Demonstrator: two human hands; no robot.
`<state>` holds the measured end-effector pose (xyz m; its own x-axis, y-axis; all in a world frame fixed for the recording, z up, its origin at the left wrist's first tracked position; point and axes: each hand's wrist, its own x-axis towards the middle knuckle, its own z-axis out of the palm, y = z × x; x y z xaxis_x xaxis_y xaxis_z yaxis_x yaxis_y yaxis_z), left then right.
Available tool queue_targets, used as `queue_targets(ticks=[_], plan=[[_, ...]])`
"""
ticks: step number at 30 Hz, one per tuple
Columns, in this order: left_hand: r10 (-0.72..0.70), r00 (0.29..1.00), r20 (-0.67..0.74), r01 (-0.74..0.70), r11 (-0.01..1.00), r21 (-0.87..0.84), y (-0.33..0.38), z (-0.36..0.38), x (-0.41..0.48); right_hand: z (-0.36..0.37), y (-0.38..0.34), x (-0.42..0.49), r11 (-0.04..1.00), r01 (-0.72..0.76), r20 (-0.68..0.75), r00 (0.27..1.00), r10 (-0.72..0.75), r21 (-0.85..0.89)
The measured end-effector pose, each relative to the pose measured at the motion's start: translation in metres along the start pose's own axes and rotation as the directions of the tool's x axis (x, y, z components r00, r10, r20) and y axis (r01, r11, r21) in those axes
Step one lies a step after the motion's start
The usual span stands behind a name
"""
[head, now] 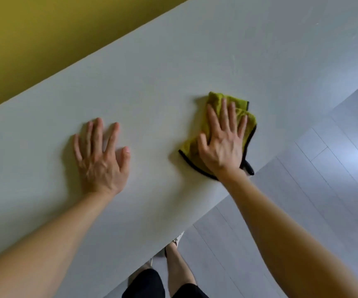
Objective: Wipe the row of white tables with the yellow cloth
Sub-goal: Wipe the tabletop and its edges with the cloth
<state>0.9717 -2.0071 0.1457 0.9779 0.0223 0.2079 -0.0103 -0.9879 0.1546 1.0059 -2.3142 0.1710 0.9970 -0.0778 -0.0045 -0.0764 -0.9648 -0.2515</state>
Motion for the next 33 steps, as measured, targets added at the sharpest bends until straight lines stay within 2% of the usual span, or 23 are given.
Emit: queue_targets(ticks=[1,3,5,7,8,9,12,14,15,17,18,20,22,23,24,25,26,28,29,30,31,32,33], plan=[[0.0,1.0,-0.003,0.0,1.0,0.004,0.0,0.0,0.0,0.004,-0.022,-0.02,0.979,0.204,0.066,0.976,-0.205,0.028],[0.006,1.0,-0.003,-0.006,1.0,0.007,0.002,-0.002,0.0,0.008,-0.049,-0.054,0.796,0.6,0.216,0.769,-0.602,0.082],[0.004,1.0,0.001,-0.004,1.0,0.005,0.003,-0.004,0.0,0.01,-0.043,-0.051,0.608,0.787,0.281,0.562,-0.778,0.106],[0.0,1.0,0.005,0.0,1.0,0.008,0.003,-0.004,0.001,0.006,-0.016,-0.016,0.532,0.84,0.3,0.484,-0.822,0.101],[-0.001,1.0,0.005,0.001,1.0,0.002,0.003,-0.003,0.001,0.003,0.001,0.005,0.568,0.819,0.291,0.527,-0.799,0.078],[-0.002,1.0,0.005,0.002,1.0,-0.002,0.003,-0.001,0.001,-0.001,0.017,0.027,0.653,0.756,0.249,0.624,-0.741,0.049],[0.0,1.0,0.01,0.0,1.0,-0.001,0.004,0.0,0.002,-0.011,0.044,0.076,0.945,0.328,0.058,0.943,-0.327,0.0],[-0.001,1.0,0.011,0.001,1.0,-0.008,0.003,0.002,0.002,-0.005,0.028,0.079,0.998,0.063,0.011,0.998,-0.063,0.002],[0.002,1.0,0.014,-0.002,1.0,-0.012,0.004,0.002,0.002,-0.002,0.012,0.07,1.0,0.027,0.008,1.0,-0.027,-0.01],[0.006,1.0,0.017,-0.005,1.0,-0.022,0.003,0.002,0.002,0.002,-0.021,0.035,0.977,0.214,0.051,0.976,-0.214,-0.002],[0.008,1.0,0.016,-0.008,1.0,-0.026,0.003,0.002,0.002,0.005,-0.034,0.016,0.915,0.402,0.12,0.907,-0.403,0.038],[0.013,1.0,0.018,-0.012,0.999,-0.034,0.004,-0.001,0.002,0.006,-0.049,-0.004,0.658,0.746,0.257,0.62,-0.742,0.102],[0.017,0.999,0.034,-0.016,0.999,-0.036,0.005,-0.003,0.004,0.004,-0.045,0.023,0.388,0.91,0.335,0.324,-0.885,0.144],[0.013,0.999,0.034,-0.012,0.999,-0.039,0.006,-0.003,0.005,0.002,-0.039,0.049,0.3,0.941,0.357,0.23,-0.906,0.155],[0.004,1.0,0.029,-0.003,0.999,-0.044,0.006,-0.004,0.005,0.001,-0.031,0.079,0.275,0.95,0.364,0.207,-0.908,0.146],[-0.005,1.0,0.028,0.007,0.999,-0.049,0.007,-0.003,0.005,0.0,-0.023,0.109,0.323,0.939,0.349,0.266,-0.899,0.116],[-0.009,0.999,0.033,0.01,0.999,-0.054,0.008,-0.002,0.006,-0.003,-0.013,0.139,0.441,0.895,0.308,0.4,-0.863,0.074],[-0.011,0.999,0.048,0.013,0.999,-0.047,0.008,-0.002,0.006,-0.008,-0.001,0.187,0.767,0.641,0.159,0.758,-0.633,-0.003],[-0.013,0.998,0.056,0.015,0.999,-0.035,0.007,-0.002,0.006,-0.007,-0.003,0.198,0.893,0.449,0.098,0.89,-0.446,-0.012],[-0.016,0.998,0.063,0.017,1.0,-0.021,0.007,-0.003,0.005,-0.002,-0.013,0.197,0.961,0.277,0.062,0.959,-0.275,-0.014],[-0.02,0.997,0.071,0.021,1.0,-0.015,0.008,-0.004,0.005,0.002,-0.028,0.186,0.983,0.18,0.047,0.983,-0.178,-0.023],[-0.024,0.996,0.081,0.026,0.999,-0.021,0.008,-0.005,0.004,0.005,-0.043,0.164,0.981,0.194,0.049,0.98,-0.192,-0.022],[-0.027,0.996,0.087,0.029,0.999,-0.03,0.008,-0.005,0.005,0.007,-0.055,0.137,0.945,0.328,0.08,0.942,-0.327,-0.002]])
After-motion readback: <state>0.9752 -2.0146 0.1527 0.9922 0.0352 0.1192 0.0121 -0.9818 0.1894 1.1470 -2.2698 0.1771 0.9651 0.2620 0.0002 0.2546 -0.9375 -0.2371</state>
